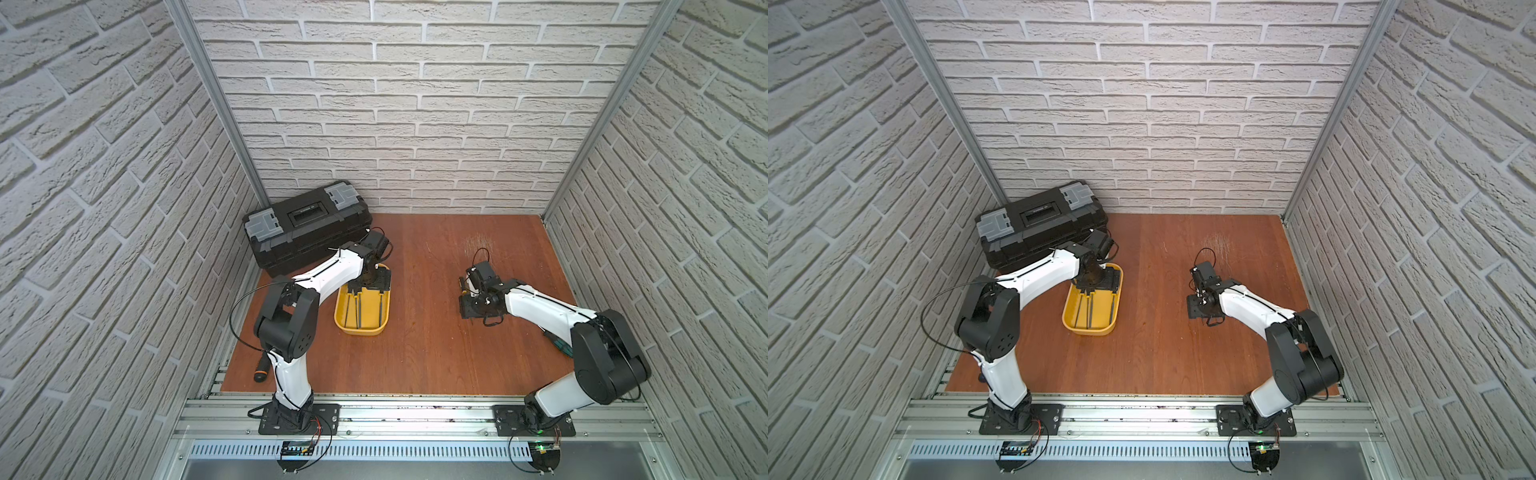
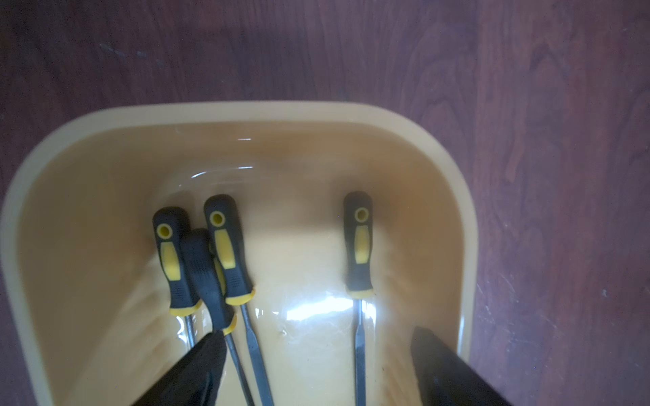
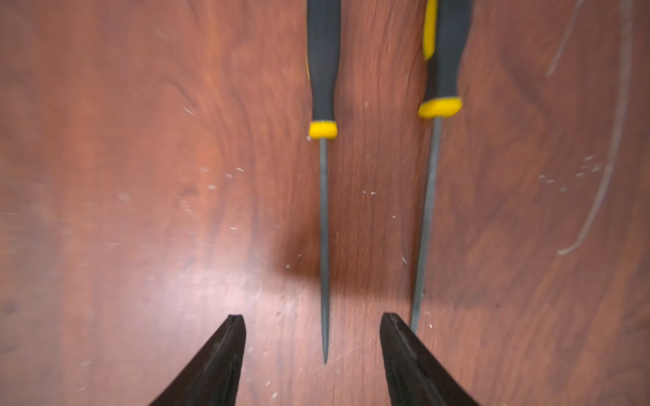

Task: Take the file tool out of the storage box
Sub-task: Place the file tool at the center of the board, then pick up the file tool from the storage box.

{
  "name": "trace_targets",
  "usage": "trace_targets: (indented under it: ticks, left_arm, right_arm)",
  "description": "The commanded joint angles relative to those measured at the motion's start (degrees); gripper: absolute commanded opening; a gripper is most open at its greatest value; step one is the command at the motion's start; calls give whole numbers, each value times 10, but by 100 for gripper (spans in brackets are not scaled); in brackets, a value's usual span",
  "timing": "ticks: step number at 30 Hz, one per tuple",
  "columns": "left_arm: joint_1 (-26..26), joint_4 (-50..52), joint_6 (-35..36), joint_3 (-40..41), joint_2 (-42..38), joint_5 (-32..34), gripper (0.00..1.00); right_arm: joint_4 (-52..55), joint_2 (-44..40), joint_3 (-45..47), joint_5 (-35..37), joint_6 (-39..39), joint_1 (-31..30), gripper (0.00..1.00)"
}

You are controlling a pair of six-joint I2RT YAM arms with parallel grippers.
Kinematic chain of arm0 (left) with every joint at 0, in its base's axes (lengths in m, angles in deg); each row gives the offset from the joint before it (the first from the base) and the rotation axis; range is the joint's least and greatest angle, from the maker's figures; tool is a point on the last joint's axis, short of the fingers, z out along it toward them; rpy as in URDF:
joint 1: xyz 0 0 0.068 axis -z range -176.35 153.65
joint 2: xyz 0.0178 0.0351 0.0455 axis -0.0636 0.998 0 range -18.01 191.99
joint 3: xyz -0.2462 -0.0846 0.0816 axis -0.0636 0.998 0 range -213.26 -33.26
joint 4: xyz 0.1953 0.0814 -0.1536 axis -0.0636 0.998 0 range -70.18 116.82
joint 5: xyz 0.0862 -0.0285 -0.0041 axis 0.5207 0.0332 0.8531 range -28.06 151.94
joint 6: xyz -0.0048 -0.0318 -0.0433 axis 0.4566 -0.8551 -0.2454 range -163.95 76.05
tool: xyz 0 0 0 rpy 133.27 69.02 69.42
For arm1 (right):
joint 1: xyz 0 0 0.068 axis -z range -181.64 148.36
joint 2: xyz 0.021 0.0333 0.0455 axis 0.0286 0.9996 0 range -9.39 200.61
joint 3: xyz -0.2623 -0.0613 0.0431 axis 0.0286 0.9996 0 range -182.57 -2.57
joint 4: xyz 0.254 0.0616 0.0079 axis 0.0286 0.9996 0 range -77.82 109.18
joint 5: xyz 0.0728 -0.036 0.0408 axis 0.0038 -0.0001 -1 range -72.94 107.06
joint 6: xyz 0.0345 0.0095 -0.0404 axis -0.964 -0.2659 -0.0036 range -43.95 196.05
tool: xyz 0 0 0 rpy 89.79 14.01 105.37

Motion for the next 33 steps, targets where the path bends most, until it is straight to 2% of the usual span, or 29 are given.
trace_targets:
  ticks: [1, 5, 9, 15, 25, 28, 33]
  left_arm:
    - [4, -18, -7, -2, 16, 7, 85]
    - [4, -25, -9, -8, 33, 5, 80]
    - [6, -28, -8, -16, 47, 5, 74]
    - [6, -44, -15, -21, 64, -10, 68]
    - [7, -60, -21, -33, 86, -20, 56]
    - [7, -63, -22, -38, 96, -21, 55]
    - [7, -62, -21, -52, 113, -21, 45]
  right_arm:
    - [22, -51, -7, -12, 11, 2, 71]
    - [46, -99, -18, -30, 15, 2, 88]
    - [68, -138, -33, -40, 13, 3, 96]
    - [78, -175, -49, -44, 11, 3, 96]
    - [83, -180, -48, -35, 13, 2, 96]
    - [82, -181, -48, -31, 13, 2, 96]
    - [77, -178, -43, -33, 12, 2, 96]
